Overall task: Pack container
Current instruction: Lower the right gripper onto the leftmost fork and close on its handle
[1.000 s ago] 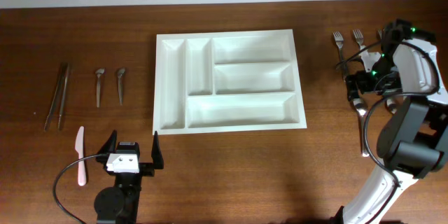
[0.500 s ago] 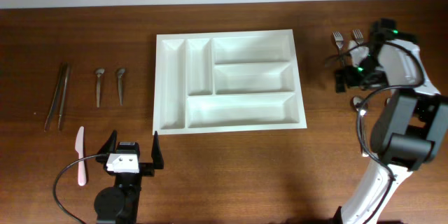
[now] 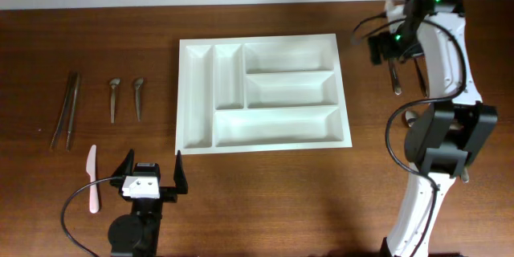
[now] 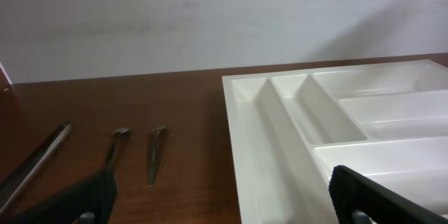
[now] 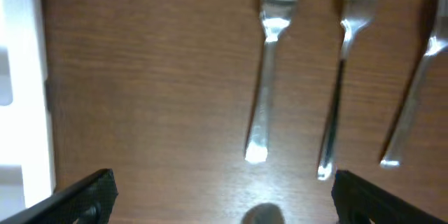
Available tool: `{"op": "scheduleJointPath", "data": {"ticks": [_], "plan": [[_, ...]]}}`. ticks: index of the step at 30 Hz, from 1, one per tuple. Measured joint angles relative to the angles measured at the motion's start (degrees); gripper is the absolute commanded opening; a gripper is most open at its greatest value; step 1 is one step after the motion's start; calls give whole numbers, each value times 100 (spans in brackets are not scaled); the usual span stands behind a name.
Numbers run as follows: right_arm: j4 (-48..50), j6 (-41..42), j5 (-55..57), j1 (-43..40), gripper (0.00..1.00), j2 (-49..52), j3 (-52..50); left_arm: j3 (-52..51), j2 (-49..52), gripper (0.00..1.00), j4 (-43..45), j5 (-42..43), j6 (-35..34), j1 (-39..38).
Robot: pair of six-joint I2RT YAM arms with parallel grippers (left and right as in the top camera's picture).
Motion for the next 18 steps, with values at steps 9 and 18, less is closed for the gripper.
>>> {"op": "scheduleJointPath", "data": {"ticks": [9,18], "plan": [[-483,-442,-310,-225,99,929,546,0,0,99,0,0,0,0],[79,-658,-398,-168,99,1097,546,0,0,99,0,0,0,0]]}}
